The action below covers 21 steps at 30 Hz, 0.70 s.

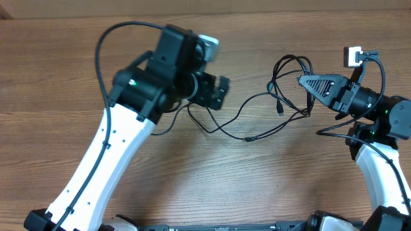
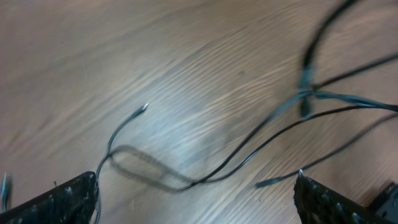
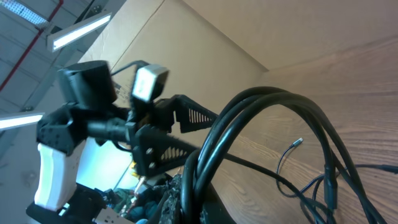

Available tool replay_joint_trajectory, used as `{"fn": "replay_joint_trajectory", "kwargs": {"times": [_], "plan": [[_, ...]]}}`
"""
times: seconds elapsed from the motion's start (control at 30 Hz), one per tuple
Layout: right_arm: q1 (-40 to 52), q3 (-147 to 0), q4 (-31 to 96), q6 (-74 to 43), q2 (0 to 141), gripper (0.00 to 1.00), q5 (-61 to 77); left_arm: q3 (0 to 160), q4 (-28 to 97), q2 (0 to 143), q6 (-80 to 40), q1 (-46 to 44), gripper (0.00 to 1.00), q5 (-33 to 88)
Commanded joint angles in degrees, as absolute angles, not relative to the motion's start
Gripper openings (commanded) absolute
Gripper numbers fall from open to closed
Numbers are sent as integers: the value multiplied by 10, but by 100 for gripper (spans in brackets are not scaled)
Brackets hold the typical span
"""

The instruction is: Untangle cables

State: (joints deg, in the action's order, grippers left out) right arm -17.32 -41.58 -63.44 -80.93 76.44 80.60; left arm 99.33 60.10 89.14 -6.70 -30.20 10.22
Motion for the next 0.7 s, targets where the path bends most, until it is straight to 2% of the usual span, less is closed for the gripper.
{"fn": "replay_joint_trajectory", "kwargs": {"times": [0.0,0.2,0.33,0.43,0.57,0.67], "plan": [[-165,-425,-634,-806,755,4,801,995,569,886,-12,-342,100,114],[-112,-425,-634,-805,755,4,794,995,533,890,-12,-354,100,112],[-89,-425,-634,-805,755,4,784,995,533,895,32,-361,100,170],[-78,-425,-634,-805,755,4,783,995,533,899,101,-370,93,228],[-68,-425,-634,-805,755,4,783,995,533,914,139,-387,93,230],[-67,-425,-634,-805,755,4,783,995,532,926,162,-395,82,230]]}}
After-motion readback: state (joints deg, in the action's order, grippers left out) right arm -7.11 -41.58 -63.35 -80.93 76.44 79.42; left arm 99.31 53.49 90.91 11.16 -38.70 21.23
